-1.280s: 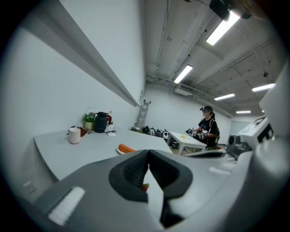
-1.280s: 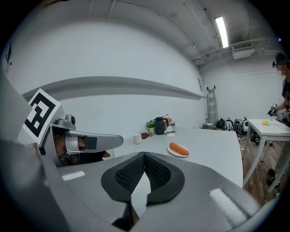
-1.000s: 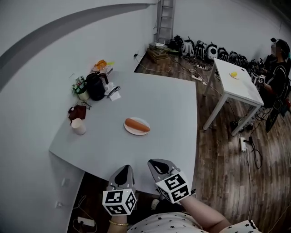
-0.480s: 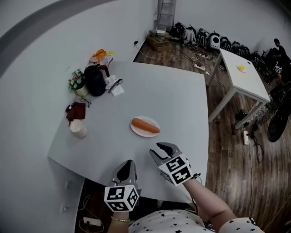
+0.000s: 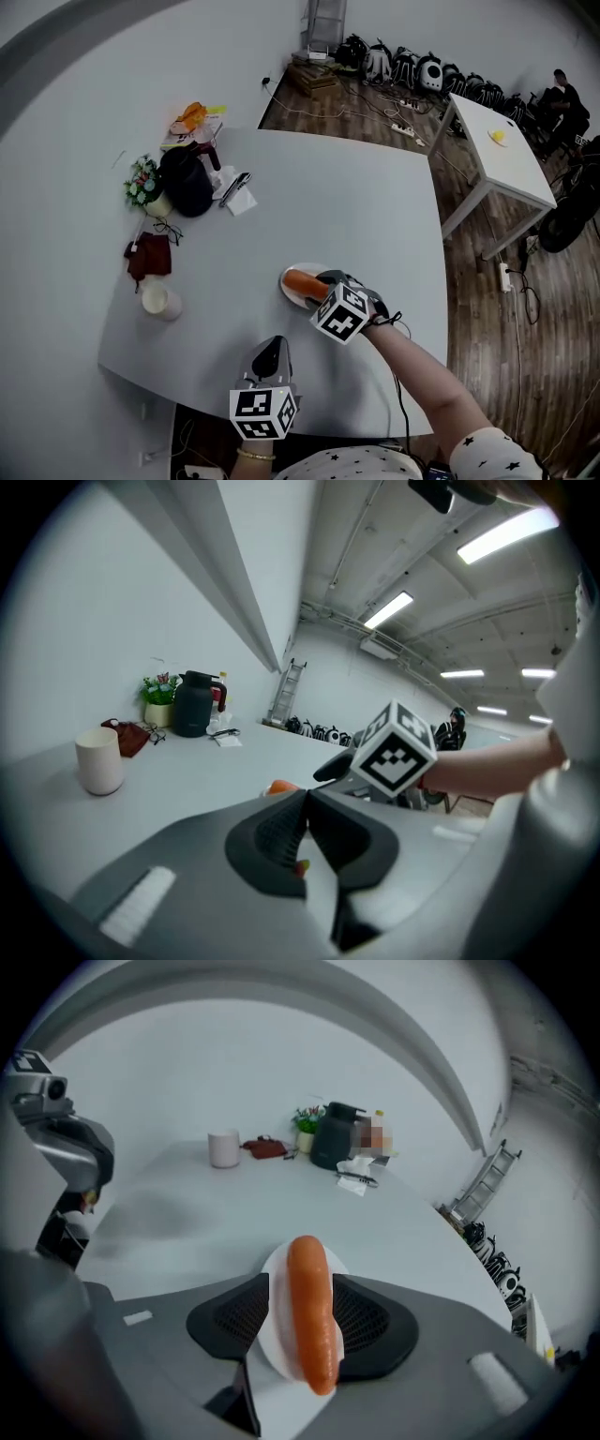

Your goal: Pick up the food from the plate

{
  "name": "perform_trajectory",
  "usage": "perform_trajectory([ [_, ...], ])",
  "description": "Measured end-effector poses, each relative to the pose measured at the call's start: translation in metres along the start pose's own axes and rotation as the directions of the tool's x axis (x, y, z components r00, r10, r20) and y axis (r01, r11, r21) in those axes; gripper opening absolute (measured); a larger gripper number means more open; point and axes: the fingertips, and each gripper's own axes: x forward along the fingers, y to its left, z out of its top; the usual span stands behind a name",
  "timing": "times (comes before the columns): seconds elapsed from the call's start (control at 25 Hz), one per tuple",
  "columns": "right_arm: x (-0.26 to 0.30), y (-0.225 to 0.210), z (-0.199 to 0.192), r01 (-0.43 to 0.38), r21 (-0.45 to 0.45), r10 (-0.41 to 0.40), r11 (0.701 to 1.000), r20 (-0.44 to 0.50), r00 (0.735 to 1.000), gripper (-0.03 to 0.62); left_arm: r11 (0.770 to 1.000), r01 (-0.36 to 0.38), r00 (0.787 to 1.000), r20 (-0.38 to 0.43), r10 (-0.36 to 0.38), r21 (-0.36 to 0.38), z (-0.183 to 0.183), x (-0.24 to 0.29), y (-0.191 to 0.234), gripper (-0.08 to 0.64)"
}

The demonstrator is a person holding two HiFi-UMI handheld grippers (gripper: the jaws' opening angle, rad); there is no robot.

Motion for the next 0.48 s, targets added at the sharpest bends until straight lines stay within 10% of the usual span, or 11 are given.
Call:
perform_trajectory([
  [0.24, 0.060, -0.008, -0.013, -0.097, -0.114, 0.071, 0.989, -0.213, 0.974, 0.232, 1.000, 0.008, 0.999, -0.045, -0.009, -0.022, -0.002, 0.021, 0.022, 0.008],
  [0.48, 0.076, -0.006, -0.020, -0.243, -0.004, 0.230, 0.970, -0.310, 0.923, 0.221, 0.999, 0.026, 0.997, -0.070, -0.028, -0.036, -0.003, 0.032, 0.027, 0.008],
])
